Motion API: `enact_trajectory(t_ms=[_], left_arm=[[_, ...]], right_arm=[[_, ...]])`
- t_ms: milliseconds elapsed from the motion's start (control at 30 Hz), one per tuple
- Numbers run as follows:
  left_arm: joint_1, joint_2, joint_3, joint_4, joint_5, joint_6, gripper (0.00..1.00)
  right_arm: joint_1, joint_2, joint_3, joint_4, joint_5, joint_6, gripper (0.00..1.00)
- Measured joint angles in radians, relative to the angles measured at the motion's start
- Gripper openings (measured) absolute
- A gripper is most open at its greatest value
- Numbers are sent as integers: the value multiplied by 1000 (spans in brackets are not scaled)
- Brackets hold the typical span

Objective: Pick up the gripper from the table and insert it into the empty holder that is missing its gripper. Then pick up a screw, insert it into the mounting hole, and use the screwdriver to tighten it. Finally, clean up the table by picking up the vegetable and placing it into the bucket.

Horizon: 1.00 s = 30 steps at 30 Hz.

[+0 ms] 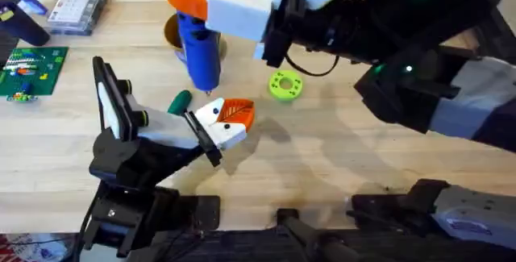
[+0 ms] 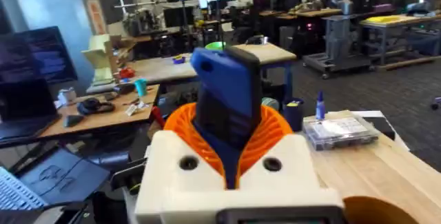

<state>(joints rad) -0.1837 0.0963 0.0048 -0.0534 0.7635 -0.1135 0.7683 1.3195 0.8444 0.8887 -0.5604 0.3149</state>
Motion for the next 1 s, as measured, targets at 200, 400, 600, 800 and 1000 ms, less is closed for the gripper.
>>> enact_trajectory(t_ms=[200, 400, 600, 800, 1000], left_arm=[[0, 0, 0, 0, 0, 0, 14], [0, 0, 0, 0, 0, 0, 14], [0, 0, 0, 0, 0, 0, 14], [0, 0, 0, 0, 0, 0, 14], [0, 0, 0, 0, 0, 0, 14]], right_arm=[[0, 0, 0, -54, 21, -3, 43], [0, 0, -9, -14, 22, -31, 43], [0, 0, -33, -2, 22, -35, 43], [3, 0, -72, 27, 22, -37, 43], [13, 0, -93, 32, 22, -39, 44]])
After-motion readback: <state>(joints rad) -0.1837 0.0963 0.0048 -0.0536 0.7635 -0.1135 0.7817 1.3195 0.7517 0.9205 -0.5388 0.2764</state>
